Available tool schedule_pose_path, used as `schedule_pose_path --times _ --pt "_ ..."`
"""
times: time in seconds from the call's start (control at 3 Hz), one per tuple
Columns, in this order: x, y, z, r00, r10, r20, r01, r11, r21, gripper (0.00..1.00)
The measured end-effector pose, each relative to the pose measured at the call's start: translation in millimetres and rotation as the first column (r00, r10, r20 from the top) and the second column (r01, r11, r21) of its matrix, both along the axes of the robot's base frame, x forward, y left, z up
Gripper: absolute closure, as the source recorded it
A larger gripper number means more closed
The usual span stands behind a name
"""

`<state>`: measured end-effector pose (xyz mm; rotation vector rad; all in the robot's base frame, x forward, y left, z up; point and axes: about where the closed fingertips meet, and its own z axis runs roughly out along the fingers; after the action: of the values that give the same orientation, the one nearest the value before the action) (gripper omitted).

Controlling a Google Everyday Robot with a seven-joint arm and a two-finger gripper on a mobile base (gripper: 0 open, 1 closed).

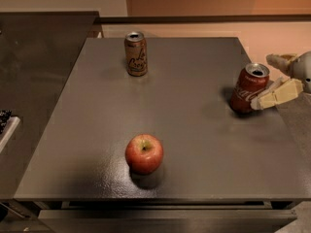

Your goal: Move coke can near orange can

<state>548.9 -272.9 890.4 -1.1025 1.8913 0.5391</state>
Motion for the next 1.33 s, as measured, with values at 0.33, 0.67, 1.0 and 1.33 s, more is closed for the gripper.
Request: schedule_pose_path --times 0.33,0.67,1.0,1.33 --pt "3.3 5.6 3.7 0.9999 0.014 0.005 -0.014 0.999 0.046 0.18" --pt "4.7 10.5 6.1 0.9996 0.028 0.003 -0.028 0.996 0.082 0.41" --pt "5.1 13.8 6.8 0.9993 0.036 0.001 -0.036 0.994 0.107 0.64" --pt "10.8 17.5 13.3 0.9986 0.049 0.019 -0.051 0.992 0.118 0.88"
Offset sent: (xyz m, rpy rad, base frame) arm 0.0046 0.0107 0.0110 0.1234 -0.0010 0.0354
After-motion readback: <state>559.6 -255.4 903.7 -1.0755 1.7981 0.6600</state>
